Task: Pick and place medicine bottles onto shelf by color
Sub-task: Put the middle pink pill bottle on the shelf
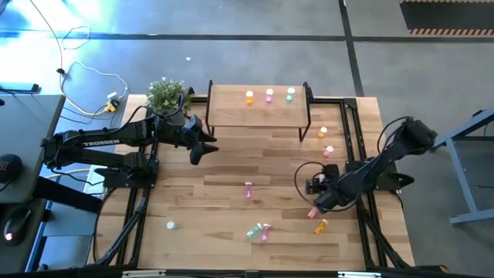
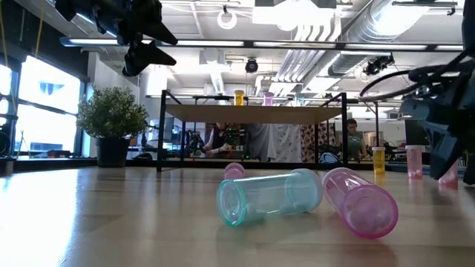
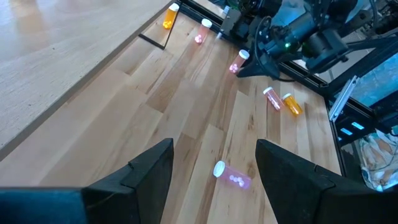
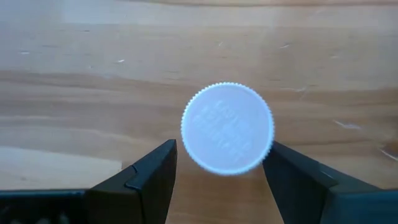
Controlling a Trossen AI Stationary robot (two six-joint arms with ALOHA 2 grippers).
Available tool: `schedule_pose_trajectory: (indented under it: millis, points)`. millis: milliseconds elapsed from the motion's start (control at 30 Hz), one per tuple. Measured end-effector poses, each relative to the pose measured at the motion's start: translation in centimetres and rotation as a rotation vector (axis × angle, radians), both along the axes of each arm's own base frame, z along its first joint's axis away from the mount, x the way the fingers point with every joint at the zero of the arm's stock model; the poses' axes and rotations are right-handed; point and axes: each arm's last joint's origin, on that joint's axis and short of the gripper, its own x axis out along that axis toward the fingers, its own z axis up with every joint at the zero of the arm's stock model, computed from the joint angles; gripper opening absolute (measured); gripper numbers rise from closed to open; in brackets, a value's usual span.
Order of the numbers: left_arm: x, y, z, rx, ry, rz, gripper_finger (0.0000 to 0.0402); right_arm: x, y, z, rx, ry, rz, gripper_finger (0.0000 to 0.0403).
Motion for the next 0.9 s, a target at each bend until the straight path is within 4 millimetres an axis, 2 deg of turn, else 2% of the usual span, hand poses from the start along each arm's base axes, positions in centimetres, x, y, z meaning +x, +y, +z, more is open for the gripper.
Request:
schedule_pose_trajectory:
  millis: [200, 400, 733, 900]
  points:
    - [0.00, 0.00, 0.00, 0.000, 0.000, 0.000, 0.0217, 0.21, 0.04, -0.70, -0.060, 0.012, -0.011, 0.0224]
    - [-0.01, 0.06, 0.00, 0.011, 0.004, 0.015, 0.0217, 0.07, -0.30, -0.56, -0.114, 0.037, -0.022, 0.0219]
    - [-0.02, 0.08, -0.01, 0.029, 0.008, 0.015, 0.0217, 0.14, -0.28, -0.56, -0.118, 0.031, -0.010, 0.0132]
    - [-0.02, 0.08, -0.01, 0.029, 0.008, 0.015, 0.0217, 0.14, -0.28, -0.54, -0.122, 0.032, -0.007, 0.0100]
